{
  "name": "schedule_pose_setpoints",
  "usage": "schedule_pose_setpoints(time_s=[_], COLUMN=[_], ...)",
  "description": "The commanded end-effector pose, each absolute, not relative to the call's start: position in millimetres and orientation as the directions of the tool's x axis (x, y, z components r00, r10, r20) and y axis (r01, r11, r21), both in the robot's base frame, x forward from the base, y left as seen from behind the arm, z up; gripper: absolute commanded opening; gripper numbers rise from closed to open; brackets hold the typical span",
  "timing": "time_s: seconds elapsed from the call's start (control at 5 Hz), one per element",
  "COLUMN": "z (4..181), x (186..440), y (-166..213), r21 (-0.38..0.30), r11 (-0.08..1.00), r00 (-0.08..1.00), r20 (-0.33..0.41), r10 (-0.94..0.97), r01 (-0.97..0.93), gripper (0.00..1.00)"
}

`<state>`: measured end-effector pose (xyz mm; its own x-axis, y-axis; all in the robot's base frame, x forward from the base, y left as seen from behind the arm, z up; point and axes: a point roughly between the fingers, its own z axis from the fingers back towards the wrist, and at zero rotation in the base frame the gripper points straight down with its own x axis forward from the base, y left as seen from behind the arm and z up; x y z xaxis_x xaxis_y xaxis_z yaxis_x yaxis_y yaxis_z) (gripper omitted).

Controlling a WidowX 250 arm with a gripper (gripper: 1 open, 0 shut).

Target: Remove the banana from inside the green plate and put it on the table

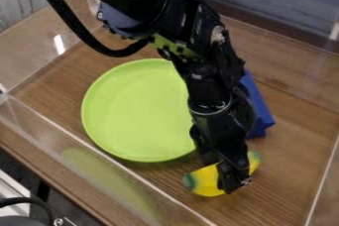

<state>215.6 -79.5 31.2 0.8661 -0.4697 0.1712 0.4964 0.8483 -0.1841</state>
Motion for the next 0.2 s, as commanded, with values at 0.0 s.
schedule_pose_setpoints(time_s=[0.0], z=[38.5], x=[224.5], y=[-82.5], r21=[-0.179], r11=[0.846], r00=[0.86], r20=[0.203], r10=[-0.467], r01=[0.502], gripper=[0.0])
